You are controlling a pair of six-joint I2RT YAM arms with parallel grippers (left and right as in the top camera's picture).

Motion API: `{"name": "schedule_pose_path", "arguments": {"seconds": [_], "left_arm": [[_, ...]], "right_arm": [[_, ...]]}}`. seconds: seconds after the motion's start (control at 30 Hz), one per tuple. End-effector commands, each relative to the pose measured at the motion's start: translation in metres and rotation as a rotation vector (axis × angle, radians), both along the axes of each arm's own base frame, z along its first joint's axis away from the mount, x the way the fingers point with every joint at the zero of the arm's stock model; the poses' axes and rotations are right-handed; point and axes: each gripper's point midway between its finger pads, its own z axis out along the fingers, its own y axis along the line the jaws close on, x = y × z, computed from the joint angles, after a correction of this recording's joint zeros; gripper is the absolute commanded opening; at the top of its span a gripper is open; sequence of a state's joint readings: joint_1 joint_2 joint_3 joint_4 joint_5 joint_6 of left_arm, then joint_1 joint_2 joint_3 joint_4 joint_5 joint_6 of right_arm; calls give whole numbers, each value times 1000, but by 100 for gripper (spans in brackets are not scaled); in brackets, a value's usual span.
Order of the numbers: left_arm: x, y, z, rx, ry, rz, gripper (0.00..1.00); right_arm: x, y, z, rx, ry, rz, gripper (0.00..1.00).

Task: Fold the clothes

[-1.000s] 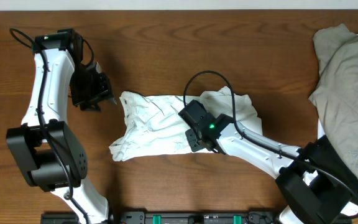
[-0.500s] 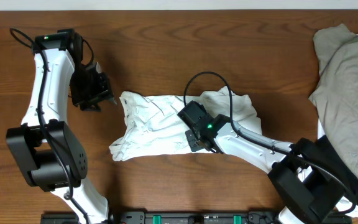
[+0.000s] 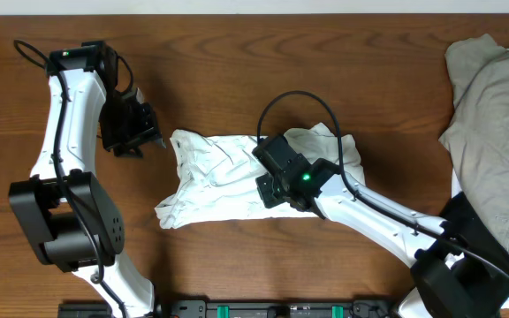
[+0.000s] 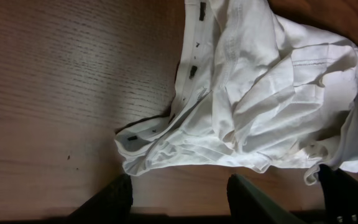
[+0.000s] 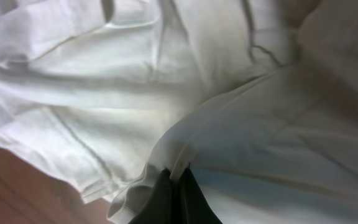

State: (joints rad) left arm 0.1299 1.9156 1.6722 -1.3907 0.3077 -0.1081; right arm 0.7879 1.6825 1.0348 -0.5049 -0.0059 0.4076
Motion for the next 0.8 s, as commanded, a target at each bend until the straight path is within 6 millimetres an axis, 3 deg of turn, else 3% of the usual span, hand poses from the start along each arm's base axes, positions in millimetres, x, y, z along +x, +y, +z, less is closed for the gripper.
{"name": "schedule_pose_path", "arguments": {"seconds": [0.0, 0.1, 0.27, 0.37, 0.5, 0.6, 0.7, 0.77], "left_arm": [[-2, 1, -1, 2, 9, 3, 52], [-1, 1, -1, 2, 8, 3, 52], [-2, 1, -1, 1, 9, 3, 52], [-2, 1, -1, 1, 9, 3, 52], [-2, 1, -1, 1, 9, 3, 52], [-2, 1, -1, 1, 9, 3, 52], [-2, 1, -1, 2, 9, 4, 52], [-1, 1, -1, 2, 8, 3, 52]], "right_arm": [[-9, 13, -4, 32, 44, 67, 1], [-18, 18, -15, 34, 86, 113, 2], [-27, 17, -36, -6, 140, 124, 21], [-21, 12, -35, -26, 116, 107, 29], [-4, 1, -13, -44, 46, 60, 32], [16, -18, 21, -86, -50, -5, 34], [35, -41, 54, -116, -160, -86, 42], [42, -51, 63, -105, -178, -119, 41]]}}
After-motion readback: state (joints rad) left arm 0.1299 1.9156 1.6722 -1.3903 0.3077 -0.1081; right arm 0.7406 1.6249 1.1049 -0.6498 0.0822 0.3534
